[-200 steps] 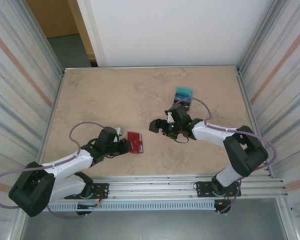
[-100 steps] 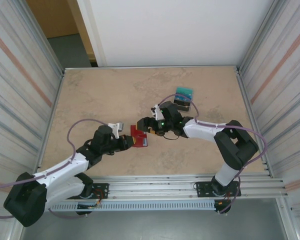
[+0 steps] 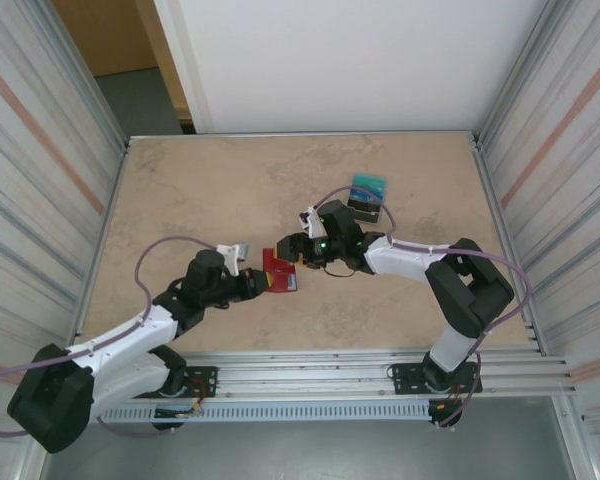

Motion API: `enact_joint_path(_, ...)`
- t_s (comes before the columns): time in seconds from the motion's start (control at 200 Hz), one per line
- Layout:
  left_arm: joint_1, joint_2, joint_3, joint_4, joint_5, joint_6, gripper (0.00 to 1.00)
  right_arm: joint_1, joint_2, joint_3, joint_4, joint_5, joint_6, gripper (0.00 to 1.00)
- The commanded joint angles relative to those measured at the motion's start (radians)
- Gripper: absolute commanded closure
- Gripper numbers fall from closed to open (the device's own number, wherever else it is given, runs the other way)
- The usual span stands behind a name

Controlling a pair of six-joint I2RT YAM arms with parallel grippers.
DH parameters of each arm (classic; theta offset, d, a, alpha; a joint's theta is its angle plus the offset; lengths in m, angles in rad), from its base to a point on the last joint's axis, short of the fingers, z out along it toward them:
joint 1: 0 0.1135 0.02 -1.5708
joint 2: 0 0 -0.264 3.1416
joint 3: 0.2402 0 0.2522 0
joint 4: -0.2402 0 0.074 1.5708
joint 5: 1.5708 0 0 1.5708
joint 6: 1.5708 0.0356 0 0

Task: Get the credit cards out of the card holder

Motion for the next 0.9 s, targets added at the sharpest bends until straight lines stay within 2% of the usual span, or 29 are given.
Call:
enact_joint_path(0.0,-0.006,0.017,0.044,0.065,0.024,0.012,0.88,0.016,0.006,0.016,0.074,-0.057,0.035,0.47)
enact_joint_path(0.11,-0.005,0.028,0.050,0.065,0.025,0.010,0.84,0.016,0.006,0.009,0.114,-0.067,0.057,0.58)
enact_joint_path(0.291,-0.005,0.027,0.050,0.060,0.011,0.007,0.76,0.016,0.006,0.010,0.129,-0.075,0.063,0.67)
enact_joint_path(0.486,-0.005,0.013,0.045,0.073,-0.007,0.006,0.66,0.011,0.005,0.004,0.174,-0.095,0.089,0.87)
enact_joint_path(0.757,0.041,-0.102,0.037,0.017,-0.055,0.054,0.21,-0.036,-0.038,-0.027,0.201,-0.099,0.100,0.96)
enact_joint_path(0.897,0.079,-0.191,-0.004,0.049,-0.082,0.057,0.12,-0.073,-0.071,-0.046,0.212,-0.102,0.103,0.98)
